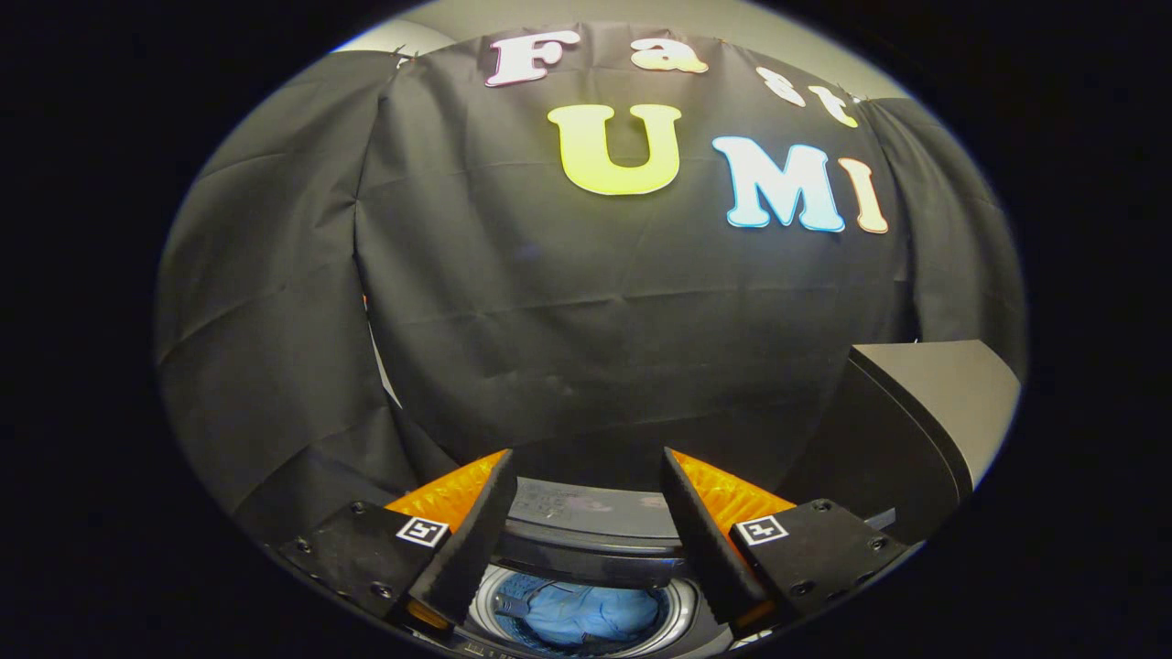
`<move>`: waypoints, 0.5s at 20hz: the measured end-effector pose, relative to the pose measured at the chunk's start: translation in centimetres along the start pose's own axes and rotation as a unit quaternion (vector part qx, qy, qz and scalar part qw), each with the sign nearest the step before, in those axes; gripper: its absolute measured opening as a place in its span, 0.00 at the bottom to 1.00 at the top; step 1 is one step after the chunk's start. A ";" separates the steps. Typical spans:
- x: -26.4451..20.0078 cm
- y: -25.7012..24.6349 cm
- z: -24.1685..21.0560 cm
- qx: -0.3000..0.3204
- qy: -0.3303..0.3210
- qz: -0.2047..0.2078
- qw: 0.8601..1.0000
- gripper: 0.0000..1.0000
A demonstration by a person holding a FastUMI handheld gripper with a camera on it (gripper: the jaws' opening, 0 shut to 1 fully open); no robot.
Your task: Put the clothes into the washing machine and then close the washing machine lid.
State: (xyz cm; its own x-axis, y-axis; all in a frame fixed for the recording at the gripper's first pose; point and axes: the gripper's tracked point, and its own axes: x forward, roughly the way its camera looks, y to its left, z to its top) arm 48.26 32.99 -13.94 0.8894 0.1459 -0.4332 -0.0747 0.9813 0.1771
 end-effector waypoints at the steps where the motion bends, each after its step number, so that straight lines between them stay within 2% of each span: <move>1: 0.0 0.0 0.0 0.001 -0.001 0.000 1.000 0.98; 10: -0.4 0.2 -0.7 0.005 -0.008 -0.003 1.000 0.97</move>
State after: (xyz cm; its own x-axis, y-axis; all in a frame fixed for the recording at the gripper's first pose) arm 47.60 33.25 -14.38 0.8969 0.1376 -0.4202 -0.0650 0.9811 0.1824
